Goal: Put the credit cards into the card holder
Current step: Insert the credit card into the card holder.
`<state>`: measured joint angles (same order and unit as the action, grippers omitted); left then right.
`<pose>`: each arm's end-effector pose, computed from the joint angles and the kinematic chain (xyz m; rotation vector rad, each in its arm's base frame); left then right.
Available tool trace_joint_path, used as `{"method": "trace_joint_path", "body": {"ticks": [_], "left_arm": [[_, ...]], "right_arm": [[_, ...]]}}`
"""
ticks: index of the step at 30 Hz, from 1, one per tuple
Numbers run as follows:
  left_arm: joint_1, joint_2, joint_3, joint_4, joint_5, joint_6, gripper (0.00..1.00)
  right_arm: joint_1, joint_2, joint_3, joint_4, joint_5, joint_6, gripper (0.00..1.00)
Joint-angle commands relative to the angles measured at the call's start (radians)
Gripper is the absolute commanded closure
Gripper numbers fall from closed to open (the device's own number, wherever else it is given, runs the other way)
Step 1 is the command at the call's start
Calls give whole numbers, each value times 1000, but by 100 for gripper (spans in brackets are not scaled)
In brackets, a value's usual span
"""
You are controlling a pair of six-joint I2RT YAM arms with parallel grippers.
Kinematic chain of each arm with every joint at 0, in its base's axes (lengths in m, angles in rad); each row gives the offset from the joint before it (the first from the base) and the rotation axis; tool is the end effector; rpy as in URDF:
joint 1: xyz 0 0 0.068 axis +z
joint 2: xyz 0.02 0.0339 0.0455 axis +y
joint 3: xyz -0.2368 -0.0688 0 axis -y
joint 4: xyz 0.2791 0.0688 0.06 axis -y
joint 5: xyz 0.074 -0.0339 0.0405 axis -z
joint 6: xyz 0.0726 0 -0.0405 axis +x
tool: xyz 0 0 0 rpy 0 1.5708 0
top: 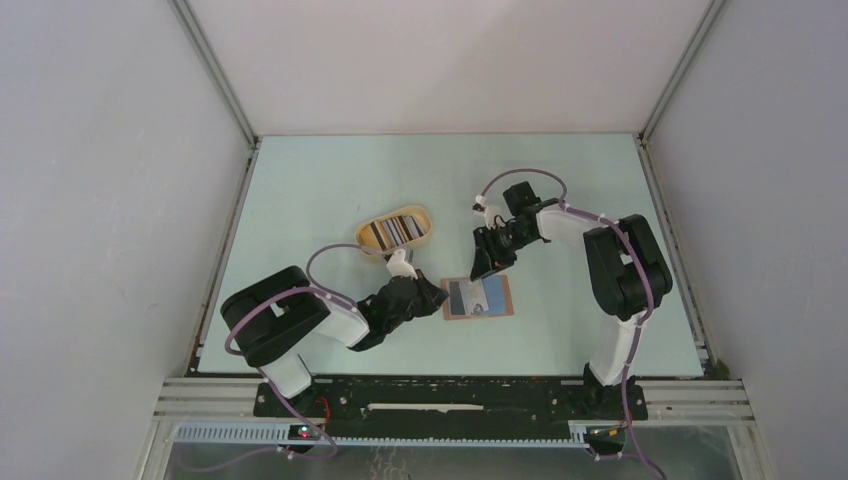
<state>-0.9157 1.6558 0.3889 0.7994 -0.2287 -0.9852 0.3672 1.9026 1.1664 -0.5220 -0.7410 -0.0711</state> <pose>0.2019 -0.2358 0.0359 -0.2275 2.1522 -0.9368 0.3403 0.1834 0.0731 -0.7585 2.6348 1.1150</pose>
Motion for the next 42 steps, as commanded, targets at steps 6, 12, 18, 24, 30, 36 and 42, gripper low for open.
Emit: {"method": "trace_joint_path", "body": {"ticks": [6,12,18,24,30,36,42], "left_arm": [[4,2,-7,49,8,26,95],[4,-1,-12,56,11,29,96],[5,3,-12,64,19,35,96],[4,2,-14,70,19,36,96],[4,7,-11,60,13,33,96],[3,2,1,17,5,31,96],[1,13,29,-31,17,34,96]], "right_arm": [[5,-103,40,-40,66,-120,55],[12,-144,63,-162,80,-302,78],[32,-150,63,-215,174,-394,91],[77,-83,75,-245,200,-413,94],[101,-22,98,-277,221,-411,94],[102,-4,106,-288,231,-406,94],[102,8,113,-299,193,-402,94]]}}
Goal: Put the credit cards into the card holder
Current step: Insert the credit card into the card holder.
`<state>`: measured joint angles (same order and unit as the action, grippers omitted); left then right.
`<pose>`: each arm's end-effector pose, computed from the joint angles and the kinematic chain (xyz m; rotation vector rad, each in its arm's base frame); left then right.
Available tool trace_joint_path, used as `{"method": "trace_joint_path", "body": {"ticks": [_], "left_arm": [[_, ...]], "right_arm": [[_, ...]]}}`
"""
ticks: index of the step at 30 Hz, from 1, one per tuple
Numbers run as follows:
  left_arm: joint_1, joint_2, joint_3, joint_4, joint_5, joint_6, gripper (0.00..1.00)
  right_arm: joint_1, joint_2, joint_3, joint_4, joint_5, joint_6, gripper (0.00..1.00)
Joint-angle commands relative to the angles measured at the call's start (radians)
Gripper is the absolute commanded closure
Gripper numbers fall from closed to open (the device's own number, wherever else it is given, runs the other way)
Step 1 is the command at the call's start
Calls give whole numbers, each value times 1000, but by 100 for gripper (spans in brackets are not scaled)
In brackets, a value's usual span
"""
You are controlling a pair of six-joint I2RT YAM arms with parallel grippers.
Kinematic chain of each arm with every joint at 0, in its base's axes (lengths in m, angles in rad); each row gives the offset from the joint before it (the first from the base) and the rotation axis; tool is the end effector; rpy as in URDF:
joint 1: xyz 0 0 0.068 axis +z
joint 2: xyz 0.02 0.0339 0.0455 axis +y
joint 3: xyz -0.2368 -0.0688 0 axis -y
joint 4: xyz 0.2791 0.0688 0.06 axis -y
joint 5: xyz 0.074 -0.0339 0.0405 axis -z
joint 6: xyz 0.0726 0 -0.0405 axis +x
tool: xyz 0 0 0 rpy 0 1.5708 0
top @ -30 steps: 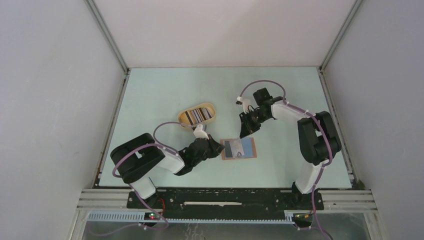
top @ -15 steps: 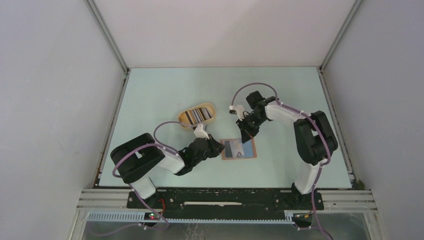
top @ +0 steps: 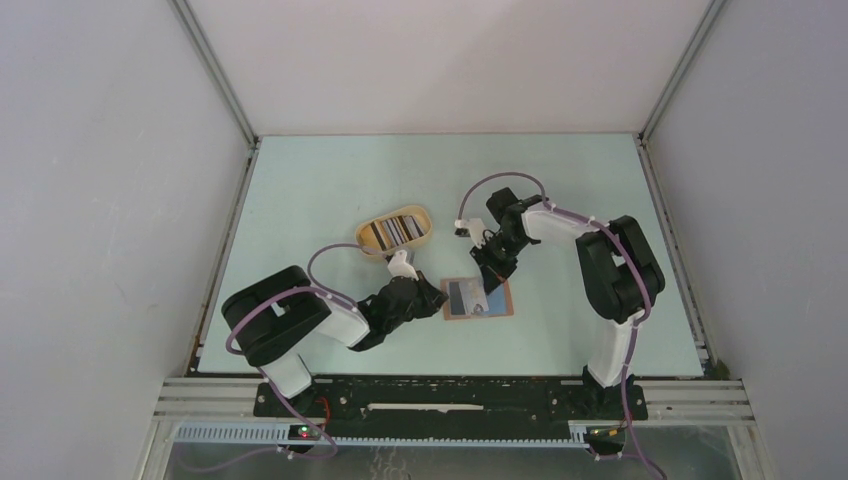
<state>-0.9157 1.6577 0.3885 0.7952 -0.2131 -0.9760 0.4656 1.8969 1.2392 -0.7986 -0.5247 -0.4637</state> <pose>0.2009 -0.2363 0.0346 -0.2071 2.1647 -0.9393 0.3134 0.1982 0.0788 -1.3521 2.5969 0.7863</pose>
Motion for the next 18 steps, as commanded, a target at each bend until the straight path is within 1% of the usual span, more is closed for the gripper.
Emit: {"method": "trace_joint_path", "body": {"ticks": [1,8,18], "left_arm": [[1,14,31,-31,3,26,96],[0,24,50,-51,20,34,97],[0,28,58,-56,28,40,97]], "right_arm": [[4,17,43,-23,-30,-8,93],[7,50,56,-37,-88,7,93],[26,62,56,-25,-98,23,92]]}}
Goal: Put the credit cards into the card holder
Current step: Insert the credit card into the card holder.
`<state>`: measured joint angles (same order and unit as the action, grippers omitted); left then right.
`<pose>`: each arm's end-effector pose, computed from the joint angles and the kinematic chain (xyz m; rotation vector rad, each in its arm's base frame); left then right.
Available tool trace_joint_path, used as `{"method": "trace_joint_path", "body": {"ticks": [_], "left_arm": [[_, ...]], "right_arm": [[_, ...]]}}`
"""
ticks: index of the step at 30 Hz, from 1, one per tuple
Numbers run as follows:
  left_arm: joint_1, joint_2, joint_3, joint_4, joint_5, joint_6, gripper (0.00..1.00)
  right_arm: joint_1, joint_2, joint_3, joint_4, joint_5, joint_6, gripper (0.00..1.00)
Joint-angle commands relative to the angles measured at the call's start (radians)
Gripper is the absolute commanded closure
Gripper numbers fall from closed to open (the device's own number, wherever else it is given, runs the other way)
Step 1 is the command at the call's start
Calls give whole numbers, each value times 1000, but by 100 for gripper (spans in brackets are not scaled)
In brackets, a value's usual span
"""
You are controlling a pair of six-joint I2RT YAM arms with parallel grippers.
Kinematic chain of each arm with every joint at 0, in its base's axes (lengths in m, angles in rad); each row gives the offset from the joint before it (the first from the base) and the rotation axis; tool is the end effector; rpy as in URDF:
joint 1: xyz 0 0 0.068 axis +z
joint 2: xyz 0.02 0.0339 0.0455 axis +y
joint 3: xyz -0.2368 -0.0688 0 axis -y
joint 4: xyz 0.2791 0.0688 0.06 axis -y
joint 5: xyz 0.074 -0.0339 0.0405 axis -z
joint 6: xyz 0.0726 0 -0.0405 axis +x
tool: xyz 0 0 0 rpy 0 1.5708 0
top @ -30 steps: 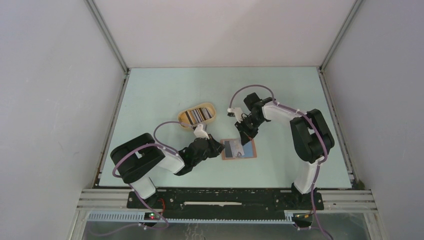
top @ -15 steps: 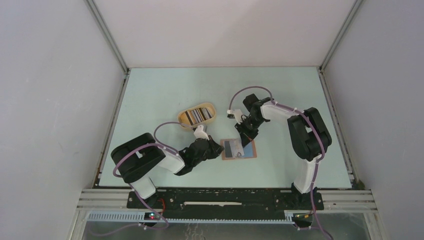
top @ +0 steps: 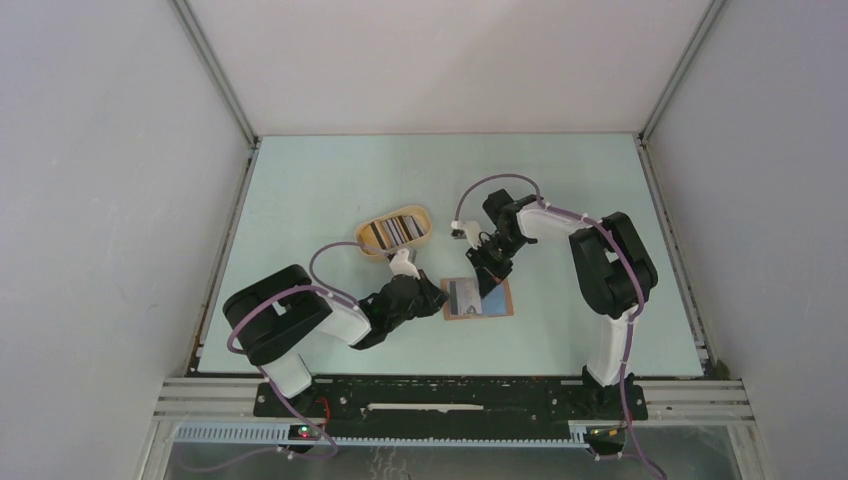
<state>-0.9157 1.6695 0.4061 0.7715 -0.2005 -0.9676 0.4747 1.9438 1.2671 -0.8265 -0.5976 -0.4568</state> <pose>0.2021 -0.2393 0.0327 -0.1887 2.1859 -0.9305 0.3109 0.2057 0.0723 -1.3501 2.6178 0.9081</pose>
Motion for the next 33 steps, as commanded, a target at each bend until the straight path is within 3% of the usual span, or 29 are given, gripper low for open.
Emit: {"method": "trace_joint_path", "body": {"ticks": [1,33], "left_arm": [[0,16,40,-32,15,32,97],[-5,27,53,-31,39,47,97]], "right_arm": [[17,16,28,5,-25,20,91],[27,35,28,77,-43,88,85]]}}
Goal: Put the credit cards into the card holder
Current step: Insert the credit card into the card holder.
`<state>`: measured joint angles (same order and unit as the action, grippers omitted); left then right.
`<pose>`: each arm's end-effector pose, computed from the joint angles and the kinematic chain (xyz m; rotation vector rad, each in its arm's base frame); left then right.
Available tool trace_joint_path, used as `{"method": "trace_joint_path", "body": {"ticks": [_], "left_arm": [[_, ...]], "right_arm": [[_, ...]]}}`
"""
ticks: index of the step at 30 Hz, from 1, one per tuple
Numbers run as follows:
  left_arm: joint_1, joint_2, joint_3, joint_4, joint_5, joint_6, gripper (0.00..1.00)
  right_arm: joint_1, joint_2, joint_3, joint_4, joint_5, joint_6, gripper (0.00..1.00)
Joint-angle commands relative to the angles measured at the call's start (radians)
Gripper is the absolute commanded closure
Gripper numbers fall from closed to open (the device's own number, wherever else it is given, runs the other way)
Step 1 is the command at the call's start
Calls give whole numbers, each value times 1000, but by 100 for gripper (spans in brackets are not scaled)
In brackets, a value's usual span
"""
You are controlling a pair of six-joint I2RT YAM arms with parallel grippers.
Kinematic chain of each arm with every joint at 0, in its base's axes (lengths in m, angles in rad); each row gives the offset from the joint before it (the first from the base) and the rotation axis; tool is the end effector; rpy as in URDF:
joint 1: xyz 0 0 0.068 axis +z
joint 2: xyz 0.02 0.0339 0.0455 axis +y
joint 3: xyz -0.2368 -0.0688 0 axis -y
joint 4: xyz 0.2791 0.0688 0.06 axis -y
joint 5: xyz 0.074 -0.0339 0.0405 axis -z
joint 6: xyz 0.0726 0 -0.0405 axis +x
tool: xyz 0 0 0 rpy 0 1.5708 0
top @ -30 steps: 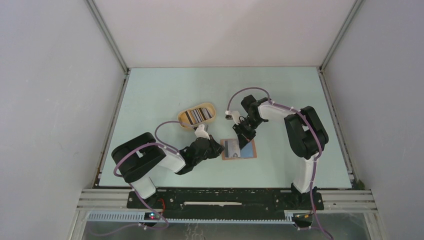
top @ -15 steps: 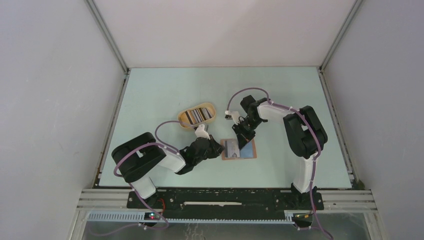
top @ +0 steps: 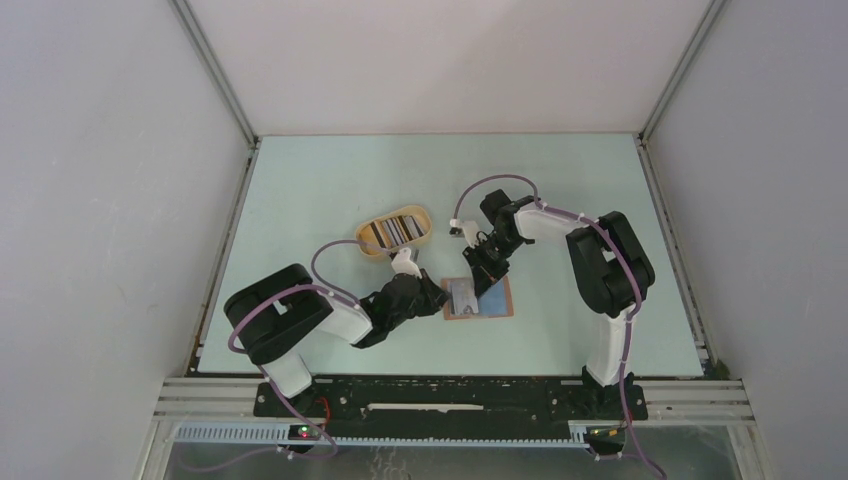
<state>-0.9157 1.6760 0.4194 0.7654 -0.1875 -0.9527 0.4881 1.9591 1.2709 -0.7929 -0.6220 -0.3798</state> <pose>0.2035 -0.2426 0.0335 -0.1641 2.1898 -0.9338 0.3116 0.2133 0.0693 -1.2743 2.6490 0.9505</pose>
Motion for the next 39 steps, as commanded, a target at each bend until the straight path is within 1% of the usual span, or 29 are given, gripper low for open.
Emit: {"method": "trace_joint_path", "body": {"ticks": [1,25,31,39], "left_arm": [[-5,20,41,-25,26,34,97],[-6,21,39,-13,31,37,97],[-5,19,31,8,34,38,97],[-7,11,9,48,33,38,94]], "right_arm": [[13,20,25,46,-21,15,85],[15,57,54,23,-90,38,83],[15,72,64,18,-114,44,81],[-1,77,72,11,-164,50,77]]}}
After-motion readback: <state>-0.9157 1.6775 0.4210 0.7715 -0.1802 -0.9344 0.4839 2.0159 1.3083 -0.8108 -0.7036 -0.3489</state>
